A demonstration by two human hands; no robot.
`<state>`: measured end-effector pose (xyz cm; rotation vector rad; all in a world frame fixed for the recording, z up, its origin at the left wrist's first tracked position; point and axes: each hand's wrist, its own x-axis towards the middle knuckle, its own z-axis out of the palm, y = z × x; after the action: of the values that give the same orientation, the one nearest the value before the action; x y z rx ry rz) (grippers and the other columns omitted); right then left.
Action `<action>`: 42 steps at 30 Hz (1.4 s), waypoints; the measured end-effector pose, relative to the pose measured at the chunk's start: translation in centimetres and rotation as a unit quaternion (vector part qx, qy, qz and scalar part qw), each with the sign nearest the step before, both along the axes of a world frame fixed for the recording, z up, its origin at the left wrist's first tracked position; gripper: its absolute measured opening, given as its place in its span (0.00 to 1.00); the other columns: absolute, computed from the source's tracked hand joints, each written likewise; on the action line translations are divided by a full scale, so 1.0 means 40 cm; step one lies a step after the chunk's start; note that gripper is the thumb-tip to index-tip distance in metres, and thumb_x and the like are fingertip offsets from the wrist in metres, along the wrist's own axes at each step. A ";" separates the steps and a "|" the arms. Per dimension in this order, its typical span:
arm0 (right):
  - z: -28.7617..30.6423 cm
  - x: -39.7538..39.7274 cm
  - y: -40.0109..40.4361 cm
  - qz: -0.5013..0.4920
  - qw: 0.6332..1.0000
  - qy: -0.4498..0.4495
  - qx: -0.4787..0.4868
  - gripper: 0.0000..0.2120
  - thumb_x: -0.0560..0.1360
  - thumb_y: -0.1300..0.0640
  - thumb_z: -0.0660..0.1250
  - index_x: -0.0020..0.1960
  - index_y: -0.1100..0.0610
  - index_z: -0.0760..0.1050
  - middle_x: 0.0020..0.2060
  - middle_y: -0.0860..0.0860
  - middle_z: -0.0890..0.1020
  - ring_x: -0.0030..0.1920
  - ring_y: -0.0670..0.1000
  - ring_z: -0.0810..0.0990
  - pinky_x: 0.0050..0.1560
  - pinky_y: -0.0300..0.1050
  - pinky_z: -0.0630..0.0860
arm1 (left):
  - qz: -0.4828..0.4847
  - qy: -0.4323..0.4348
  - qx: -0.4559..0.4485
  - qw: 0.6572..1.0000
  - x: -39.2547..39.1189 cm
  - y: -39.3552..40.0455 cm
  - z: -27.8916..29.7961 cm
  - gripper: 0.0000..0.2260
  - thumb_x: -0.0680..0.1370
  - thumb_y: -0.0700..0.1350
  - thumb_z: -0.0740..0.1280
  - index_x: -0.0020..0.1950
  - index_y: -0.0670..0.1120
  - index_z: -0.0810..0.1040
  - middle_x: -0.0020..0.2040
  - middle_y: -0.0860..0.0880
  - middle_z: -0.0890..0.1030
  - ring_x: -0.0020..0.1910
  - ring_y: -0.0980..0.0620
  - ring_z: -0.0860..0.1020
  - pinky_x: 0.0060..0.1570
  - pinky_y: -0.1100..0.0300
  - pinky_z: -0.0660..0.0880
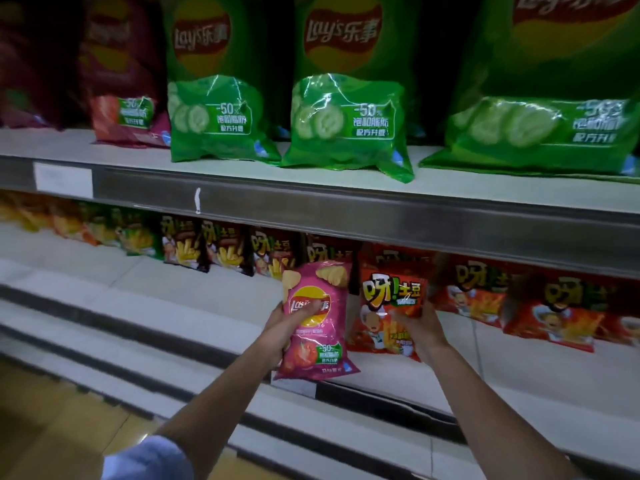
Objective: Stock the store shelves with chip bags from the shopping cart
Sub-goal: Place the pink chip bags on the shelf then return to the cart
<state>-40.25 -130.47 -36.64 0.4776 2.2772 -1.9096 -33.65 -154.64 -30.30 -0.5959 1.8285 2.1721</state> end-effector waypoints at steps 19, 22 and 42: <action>0.373 0.456 -0.287 0.143 0.984 0.101 -0.029 0.44 0.63 0.36 0.72 0.73 0.49 0.59 0.65 0.49 0.74 0.62 0.52 0.77 0.63 0.53 0.75 | -0.138 0.146 -0.011 0.979 0.256 -0.081 0.192 0.41 0.59 0.57 0.79 0.68 0.50 0.69 0.56 0.45 0.82 0.50 0.45 0.83 0.52 0.47 0.80; 0.447 0.529 -0.347 0.149 0.977 0.147 -0.037 0.35 0.69 0.50 0.76 0.70 0.50 0.63 0.60 0.50 0.79 0.55 0.50 0.81 0.55 0.49 0.80 | -0.137 0.192 -0.006 0.972 0.322 -0.131 0.271 0.36 0.61 0.54 0.77 0.67 0.49 0.70 0.55 0.45 0.82 0.49 0.46 0.84 0.48 0.51 0.81; 0.828 0.736 -0.494 0.152 0.953 0.260 -0.012 0.27 0.70 0.54 0.75 0.65 0.51 0.67 0.54 0.52 0.81 0.51 0.52 0.83 0.50 0.47 0.80 | -0.170 0.306 0.000 0.937 0.497 -0.275 0.640 0.30 0.65 0.57 0.75 0.63 0.47 0.74 0.52 0.44 0.84 0.49 0.44 0.83 0.51 0.49 0.80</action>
<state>-10.82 -150.23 -3.52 -0.4173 2.4228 -2.0684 -13.76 -165.62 -4.72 0.4369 2.0052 2.2525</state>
